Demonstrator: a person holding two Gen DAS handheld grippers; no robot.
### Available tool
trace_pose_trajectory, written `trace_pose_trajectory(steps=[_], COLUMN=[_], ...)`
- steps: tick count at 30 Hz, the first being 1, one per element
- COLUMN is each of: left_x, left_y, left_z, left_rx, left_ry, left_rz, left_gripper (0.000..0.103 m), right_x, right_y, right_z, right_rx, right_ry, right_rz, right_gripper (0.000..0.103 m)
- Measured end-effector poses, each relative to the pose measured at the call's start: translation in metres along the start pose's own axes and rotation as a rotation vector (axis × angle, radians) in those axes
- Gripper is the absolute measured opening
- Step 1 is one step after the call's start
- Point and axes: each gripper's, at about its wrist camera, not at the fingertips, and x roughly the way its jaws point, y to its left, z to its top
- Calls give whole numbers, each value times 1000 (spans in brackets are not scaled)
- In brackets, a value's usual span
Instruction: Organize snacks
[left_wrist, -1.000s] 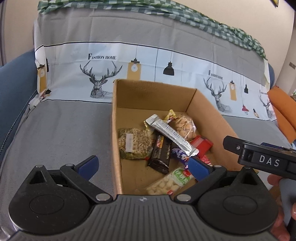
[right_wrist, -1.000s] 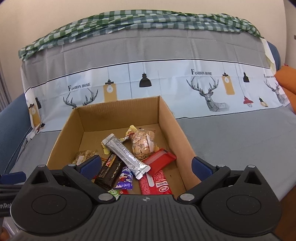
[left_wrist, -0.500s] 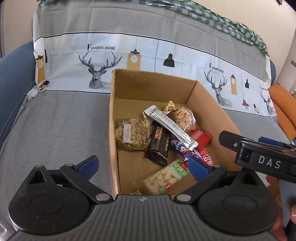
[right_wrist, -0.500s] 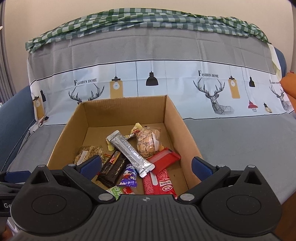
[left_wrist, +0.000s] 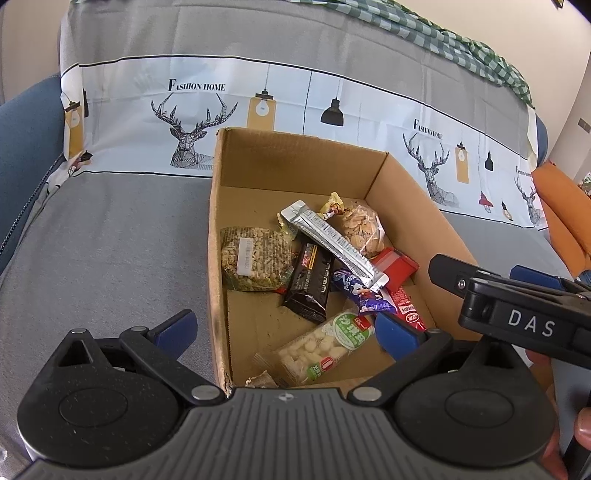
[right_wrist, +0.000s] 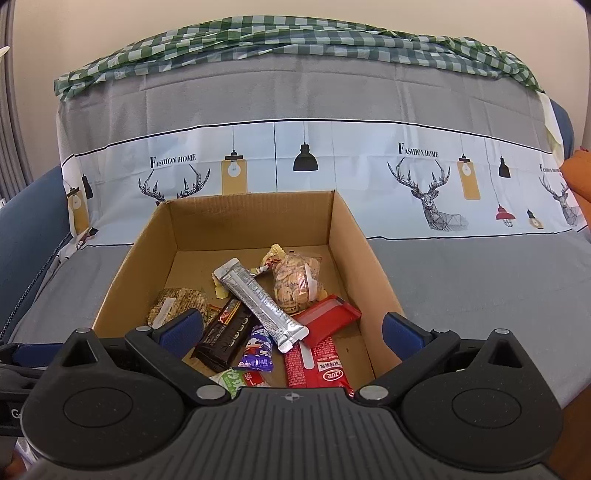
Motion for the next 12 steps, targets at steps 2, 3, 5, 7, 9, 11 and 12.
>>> trace_pose_trajectory(steps=[2,3,5,7,9,11,12], left_x=[1,1,1,1,-1,-3,-3], left_y=[-1,-1,-1,-1,-3,-5,-6], left_z=[0,0,-1,-1,-1,-1,-1], left_rx=[1,1,1,4,12,21,24], left_ry=[4,5,5,0,-15,-29,-30], left_rz=[-3,-3,-3,-4,-7,-17,-22], left_gripper=[102,102,102,102,102,102,102], right_x=[0,0,1,1,1,0,0], right_y=[0,1,1,1,1,0,0], right_z=[0,0,-1,-1,-1,0,0], right_rx=[-2,-3,-5,-4,-4,-1,0], right_ry=[1,1,2,2,1,-2,-3], right_rz=[-1,-1,-1,0,1,3,4], right_gripper=[102,102,102,102,102,102,102])
